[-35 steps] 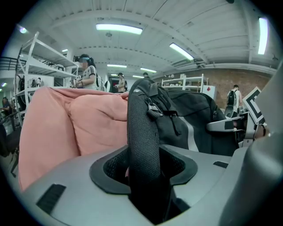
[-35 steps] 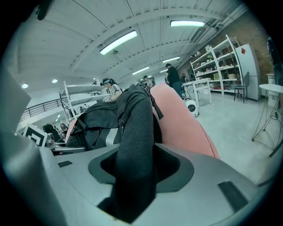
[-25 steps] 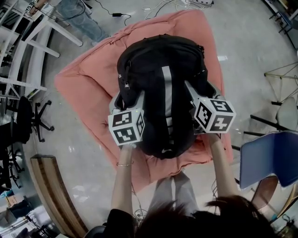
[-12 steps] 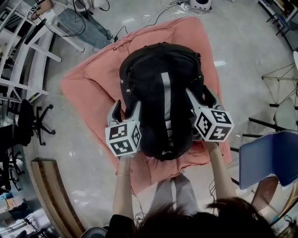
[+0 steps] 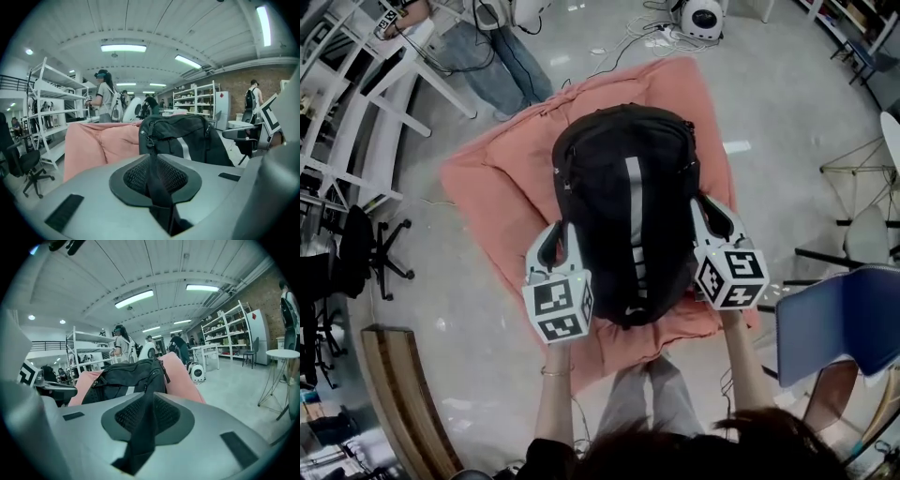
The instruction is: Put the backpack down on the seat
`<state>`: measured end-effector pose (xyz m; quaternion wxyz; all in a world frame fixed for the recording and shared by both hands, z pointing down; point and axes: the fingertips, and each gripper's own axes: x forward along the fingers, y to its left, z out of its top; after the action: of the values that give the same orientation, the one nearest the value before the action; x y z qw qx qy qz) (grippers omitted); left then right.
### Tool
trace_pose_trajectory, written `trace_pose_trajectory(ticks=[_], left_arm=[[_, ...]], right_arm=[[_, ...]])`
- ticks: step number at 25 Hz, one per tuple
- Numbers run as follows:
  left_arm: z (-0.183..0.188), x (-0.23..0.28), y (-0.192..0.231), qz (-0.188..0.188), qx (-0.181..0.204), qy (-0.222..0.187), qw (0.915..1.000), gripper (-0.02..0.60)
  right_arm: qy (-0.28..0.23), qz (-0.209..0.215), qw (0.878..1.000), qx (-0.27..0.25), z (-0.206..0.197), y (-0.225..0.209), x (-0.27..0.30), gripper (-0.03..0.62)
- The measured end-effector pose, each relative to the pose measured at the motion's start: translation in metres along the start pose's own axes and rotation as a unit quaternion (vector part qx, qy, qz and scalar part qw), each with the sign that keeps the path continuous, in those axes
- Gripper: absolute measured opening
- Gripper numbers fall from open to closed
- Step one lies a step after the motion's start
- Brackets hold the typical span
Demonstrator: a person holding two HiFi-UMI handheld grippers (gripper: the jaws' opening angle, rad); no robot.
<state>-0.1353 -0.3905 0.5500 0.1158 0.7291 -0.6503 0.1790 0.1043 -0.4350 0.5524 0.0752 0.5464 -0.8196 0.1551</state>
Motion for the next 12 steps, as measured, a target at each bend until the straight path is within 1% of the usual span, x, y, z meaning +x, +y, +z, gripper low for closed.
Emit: trace_pose_trajectory(ticks=[3, 8, 12], left_arm=[[0.009, -0.015, -0.009, -0.012, -0.001, -0.009, 0.9999, 0.038], [0.02, -0.049, -0.025, -0.043, 0.0, -0.016, 0.9989, 0.023], [0.033, -0.081, -0.044, -0.086, -0.01, -0.026, 0.9959, 0.017]], right_arm=[[-0.001, 0.007, 1.0, -0.013, 0.007, 0.007, -0.013, 0.031], [0.004, 0.032, 0.999, -0.023, 0.015, 0.027, -0.044, 0.018], [-0.002, 0.055, 0.998, -0.016, 0.024, 0.047, -0.077, 0.014]])
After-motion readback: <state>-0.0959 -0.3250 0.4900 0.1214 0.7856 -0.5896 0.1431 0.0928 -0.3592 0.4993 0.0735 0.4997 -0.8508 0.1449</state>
